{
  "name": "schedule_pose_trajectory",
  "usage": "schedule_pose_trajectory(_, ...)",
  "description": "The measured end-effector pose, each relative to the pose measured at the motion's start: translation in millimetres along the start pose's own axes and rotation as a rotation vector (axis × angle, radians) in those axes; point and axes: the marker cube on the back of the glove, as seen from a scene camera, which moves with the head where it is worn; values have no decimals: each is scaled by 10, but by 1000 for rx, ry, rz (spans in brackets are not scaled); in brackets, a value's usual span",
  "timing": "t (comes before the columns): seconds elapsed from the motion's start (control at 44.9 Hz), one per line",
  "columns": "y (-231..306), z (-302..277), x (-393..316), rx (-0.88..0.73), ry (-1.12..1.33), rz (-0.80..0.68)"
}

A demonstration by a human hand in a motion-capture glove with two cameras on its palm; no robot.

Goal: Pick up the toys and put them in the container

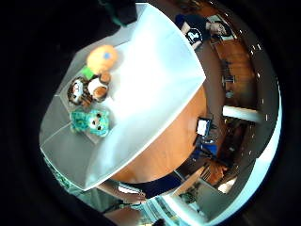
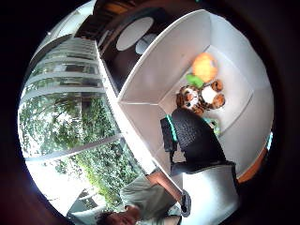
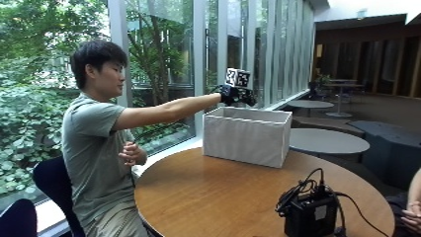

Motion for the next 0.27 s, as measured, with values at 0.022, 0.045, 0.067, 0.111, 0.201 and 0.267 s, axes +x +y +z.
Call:
schedule_pose_trajectory(0.022, 0, 6, 23, -12, 14, 31)
schedule_pose_trajectory(0.045, 2, -2, -25, -12, -19, -2)
schedule_pose_trajectory(0.067, 6, -17, -112, -5, -77, -70)
schedule_pose_trajectory(0.111, 15, -33, -258, 7, -163, -194)
schedule_pose_trajectory(0.201, 50, 4, -287, -4, -153, -271)
schedule_pose_trajectory(0.267, 74, -74, -495, 32, -315, -377)
